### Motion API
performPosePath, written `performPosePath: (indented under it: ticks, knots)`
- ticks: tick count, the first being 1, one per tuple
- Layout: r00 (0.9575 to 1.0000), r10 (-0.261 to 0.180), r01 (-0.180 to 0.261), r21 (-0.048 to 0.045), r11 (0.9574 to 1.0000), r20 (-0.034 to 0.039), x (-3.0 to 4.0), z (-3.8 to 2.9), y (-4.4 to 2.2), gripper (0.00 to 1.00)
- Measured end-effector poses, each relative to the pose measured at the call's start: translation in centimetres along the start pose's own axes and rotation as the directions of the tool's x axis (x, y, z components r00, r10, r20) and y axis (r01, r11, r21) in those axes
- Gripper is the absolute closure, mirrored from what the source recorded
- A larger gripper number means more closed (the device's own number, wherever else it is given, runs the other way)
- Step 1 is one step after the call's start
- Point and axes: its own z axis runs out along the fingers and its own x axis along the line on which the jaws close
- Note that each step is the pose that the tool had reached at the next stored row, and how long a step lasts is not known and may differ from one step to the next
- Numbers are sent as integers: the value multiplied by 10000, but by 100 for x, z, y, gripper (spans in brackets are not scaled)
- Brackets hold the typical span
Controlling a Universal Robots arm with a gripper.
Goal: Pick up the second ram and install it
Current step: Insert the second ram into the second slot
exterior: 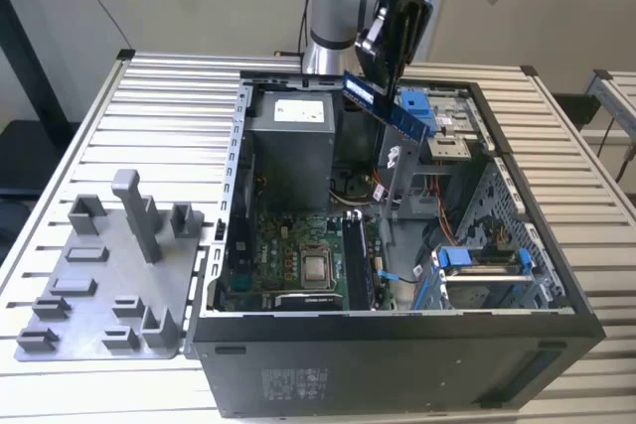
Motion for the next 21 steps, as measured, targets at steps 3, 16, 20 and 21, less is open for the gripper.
performPosePath:
  ticks: [3, 16, 20, 21]
  knots:
    - [9997, 229, -229, 3, 9997, -4, 0, 0, 0, 86]
    - [9907, 1362, -1362, 22, 9907, -11, 0, 1, 0, 86]
    - [9843, 1764, -1764, 31, 9843, -11, 0, 2, 0, 86]
    - [9825, 1864, -1864, 34, 9825, -11, 0, 2, 0, 86]
